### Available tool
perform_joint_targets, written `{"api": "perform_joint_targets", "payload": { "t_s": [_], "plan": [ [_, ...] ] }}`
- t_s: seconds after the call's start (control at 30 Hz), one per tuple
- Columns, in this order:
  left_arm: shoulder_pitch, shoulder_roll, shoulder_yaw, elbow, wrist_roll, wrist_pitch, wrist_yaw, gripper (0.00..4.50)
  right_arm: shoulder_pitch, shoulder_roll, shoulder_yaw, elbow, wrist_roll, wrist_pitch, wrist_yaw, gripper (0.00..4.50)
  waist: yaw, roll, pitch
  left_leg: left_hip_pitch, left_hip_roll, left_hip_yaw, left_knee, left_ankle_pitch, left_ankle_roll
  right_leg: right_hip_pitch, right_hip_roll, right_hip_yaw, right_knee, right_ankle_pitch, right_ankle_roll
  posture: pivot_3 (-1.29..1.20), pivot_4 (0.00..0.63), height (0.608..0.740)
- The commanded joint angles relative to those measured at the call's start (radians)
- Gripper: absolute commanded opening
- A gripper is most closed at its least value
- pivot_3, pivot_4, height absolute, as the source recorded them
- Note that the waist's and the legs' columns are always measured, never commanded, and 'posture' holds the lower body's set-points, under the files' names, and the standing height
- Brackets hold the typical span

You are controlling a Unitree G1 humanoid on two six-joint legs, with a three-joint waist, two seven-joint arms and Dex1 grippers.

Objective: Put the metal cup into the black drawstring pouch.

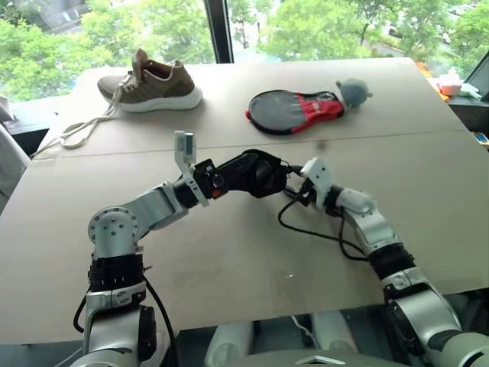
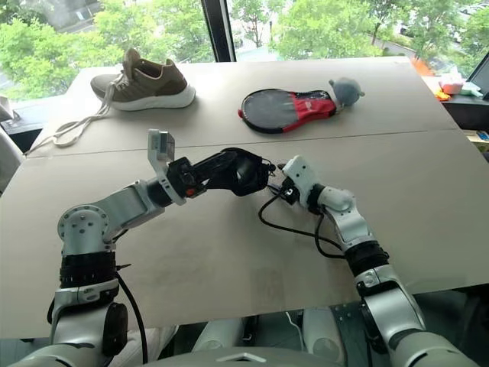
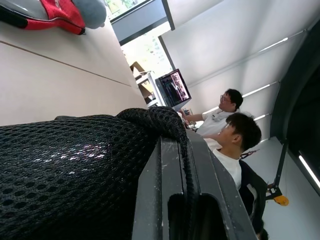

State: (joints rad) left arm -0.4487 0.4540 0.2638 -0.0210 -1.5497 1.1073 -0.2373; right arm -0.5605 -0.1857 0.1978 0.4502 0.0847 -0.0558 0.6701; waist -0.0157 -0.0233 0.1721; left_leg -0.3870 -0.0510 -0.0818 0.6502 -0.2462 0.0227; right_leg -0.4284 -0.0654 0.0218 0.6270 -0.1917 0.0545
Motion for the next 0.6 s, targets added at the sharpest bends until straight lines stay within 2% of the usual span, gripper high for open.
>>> {"api": "perform_joint_targets", "payload": {
  "t_s": [0.03,0.07,0.23,0.47,0.57,0.6],
  "plan": [
    [-0.012,0.004,0.012,-0.024,-0.016,-0.001,-0.008,0.0,-0.022,0.008,-0.016,-0.008,0.007,-0.036,0.004,2.43,-0.001,0.0,0.0,0.0,0.0,0.0,0.0,0.0,0.0,0.0,0.0,0.0,0.0,0.0,0.0,0.0,0.15,0.736],
    [-0.012,0.003,0.012,-0.024,-0.016,-0.001,-0.007,0.0,-0.021,0.008,-0.016,-0.006,0.003,-0.04,0.006,2.17,-0.001,0.0,0.0,0.0,0.0,0.0,0.0,0.0,0.0,0.0,0.0,0.0,0.0,0.0,0.0,0.0,0.15,0.736],
    [-0.009,0.002,0.016,-0.024,-0.024,-0.001,-0.001,0.0,-0.007,-0.016,-0.014,-0.01,-0.015,-0.044,0.012,0.03,0.0,0.0,0.0,0.0,0.0,0.0,0.0,0.0,0.0,0.0,0.0,0.0,0.0,0.0,0.0,0.0,0.15,0.736],
    [-0.002,-0.01,0.029,-0.034,-0.031,-0.022,0.015,0.0,-0.027,-0.06,-0.029,0.009,-0.061,-0.05,-0.034,0.03,0.0,0.0,0.0,0.0,0.0,0.0,0.0,0.0,0.0,0.0,0.0,0.0,0.0,0.0,0.0,0.0,0.15,0.736],
    [0.014,-0.007,0.04,-0.043,-0.04,-0.023,-0.024,0.0,-0.069,-0.127,-0.004,0.028,-0.198,-0.145,-0.134,0.03,0.0,0.0,0.0,0.0,0.0,0.0,0.0,0.0,0.0,0.0,0.0,0.0,0.0,0.0,0.0,0.0,0.15,0.736],
    [0.029,-0.005,0.05,-0.061,-0.051,-0.023,-0.067,0.27,-0.098,-0.148,-0.009,0.037,-0.242,-0.175,-0.19,0.0,0.0,0.0,0.0,0.0,-0.001,0.001,0.0,0.0,0.0,0.0,0.0,0.0,0.0,0.0,0.0,0.0,0.15,0.736]
  ]
}}
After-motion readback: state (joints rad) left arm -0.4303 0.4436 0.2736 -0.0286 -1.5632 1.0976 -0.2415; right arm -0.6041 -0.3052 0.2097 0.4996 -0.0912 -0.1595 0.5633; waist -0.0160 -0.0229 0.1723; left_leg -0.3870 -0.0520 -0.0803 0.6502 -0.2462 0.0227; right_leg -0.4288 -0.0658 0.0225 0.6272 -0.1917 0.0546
